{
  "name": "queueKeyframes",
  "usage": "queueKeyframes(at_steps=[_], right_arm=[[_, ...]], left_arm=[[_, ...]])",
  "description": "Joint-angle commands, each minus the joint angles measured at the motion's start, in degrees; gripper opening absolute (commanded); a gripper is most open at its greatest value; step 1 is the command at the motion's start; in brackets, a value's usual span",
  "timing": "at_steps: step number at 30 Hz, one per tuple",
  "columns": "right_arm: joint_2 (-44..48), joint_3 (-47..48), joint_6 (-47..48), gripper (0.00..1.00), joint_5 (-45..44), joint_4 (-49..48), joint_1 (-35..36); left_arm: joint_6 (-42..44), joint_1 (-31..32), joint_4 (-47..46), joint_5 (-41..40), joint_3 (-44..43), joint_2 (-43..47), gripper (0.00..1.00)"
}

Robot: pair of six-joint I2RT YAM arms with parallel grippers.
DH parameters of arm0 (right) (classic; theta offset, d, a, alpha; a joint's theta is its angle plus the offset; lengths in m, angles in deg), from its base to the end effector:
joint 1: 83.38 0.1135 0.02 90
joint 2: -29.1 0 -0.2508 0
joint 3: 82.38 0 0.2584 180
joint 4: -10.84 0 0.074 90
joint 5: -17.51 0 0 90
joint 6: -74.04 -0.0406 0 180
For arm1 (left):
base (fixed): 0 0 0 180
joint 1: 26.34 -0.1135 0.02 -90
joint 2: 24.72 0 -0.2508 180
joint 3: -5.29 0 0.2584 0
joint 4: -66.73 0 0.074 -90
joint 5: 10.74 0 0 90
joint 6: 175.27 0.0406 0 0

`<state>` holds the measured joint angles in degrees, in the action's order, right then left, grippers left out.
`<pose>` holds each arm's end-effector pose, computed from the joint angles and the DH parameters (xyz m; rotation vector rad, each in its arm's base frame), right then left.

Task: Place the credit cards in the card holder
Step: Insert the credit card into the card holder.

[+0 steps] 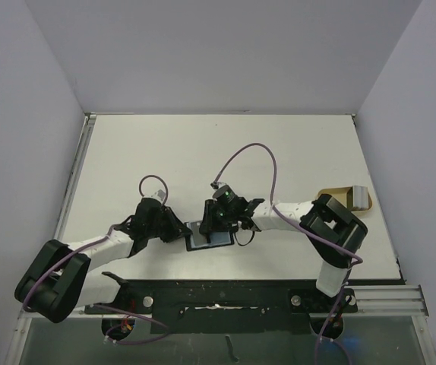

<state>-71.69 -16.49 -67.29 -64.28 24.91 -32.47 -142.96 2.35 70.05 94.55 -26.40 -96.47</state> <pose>0.2186 0.2783 0.1259 -0.0616 2.6586 0.8941 0.1891 -0.1157 0.1077 -0.4940 2.4971 -0.9981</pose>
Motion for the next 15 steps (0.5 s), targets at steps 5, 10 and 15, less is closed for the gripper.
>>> queueKeyframes(at_steps=[5,10,15], right_arm=[[3.84,4.77,3.24,0.37,-3.11,7.59,-1.73],[5.69,4.92,3.48,0.39,-4.16,9.42,-1.88],[4.32,4.43,2.03,0.34,-2.04,6.23,-1.69]], left_arm=[[4.31,-2.58,4.66,0.37,-7.39,1.27,0.16],[4.25,-2.72,6.76,-0.12,-6.36,3.77,0.20],[5.12,-3.39,9.21,-1.55,-4.58,3.79,0.09]])
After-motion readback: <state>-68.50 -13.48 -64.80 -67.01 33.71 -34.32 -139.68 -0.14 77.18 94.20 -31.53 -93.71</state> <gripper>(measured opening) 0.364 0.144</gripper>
